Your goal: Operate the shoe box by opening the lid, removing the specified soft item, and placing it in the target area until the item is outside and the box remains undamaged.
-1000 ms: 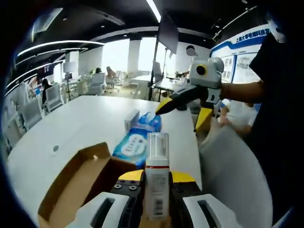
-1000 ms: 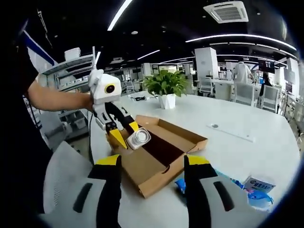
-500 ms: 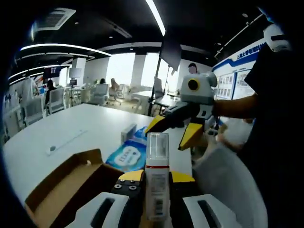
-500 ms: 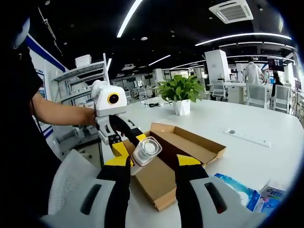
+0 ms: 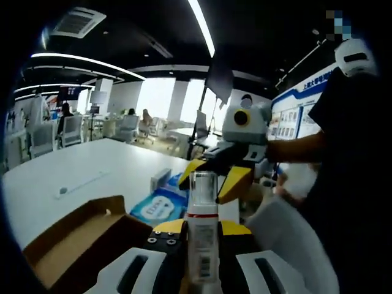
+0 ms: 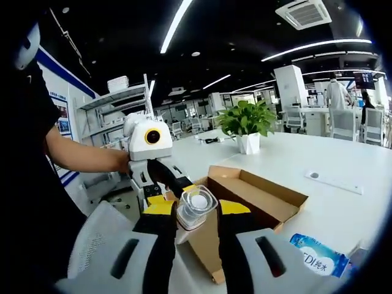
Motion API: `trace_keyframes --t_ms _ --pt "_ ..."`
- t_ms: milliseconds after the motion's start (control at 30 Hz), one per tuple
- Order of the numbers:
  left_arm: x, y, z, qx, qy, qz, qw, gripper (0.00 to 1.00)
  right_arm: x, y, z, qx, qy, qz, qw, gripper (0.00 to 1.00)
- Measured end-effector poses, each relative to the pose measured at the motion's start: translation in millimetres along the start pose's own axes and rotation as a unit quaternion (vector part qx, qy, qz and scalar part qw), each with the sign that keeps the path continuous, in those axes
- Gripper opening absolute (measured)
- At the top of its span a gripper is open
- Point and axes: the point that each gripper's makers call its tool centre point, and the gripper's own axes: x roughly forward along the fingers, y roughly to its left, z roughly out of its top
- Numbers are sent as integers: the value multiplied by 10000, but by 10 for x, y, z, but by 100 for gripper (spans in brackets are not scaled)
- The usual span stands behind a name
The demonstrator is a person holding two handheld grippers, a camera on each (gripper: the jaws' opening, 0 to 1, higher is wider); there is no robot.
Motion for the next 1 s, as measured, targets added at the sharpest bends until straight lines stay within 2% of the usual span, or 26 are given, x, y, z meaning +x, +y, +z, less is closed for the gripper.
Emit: trace_keyframes --t_ms 233,567,1000 --pt "-30 -10 -50 -33 50 -155 9999 19 12 43 -20 150 45 141 9998 22" --pt "-17 -20 -56 43 104 -309 9995 19 42 65 -14 112 65 226 9997 21" --pt "32 14 -16 287 189 -104 9994 20 54 44 16 -74 118 128 9998 19"
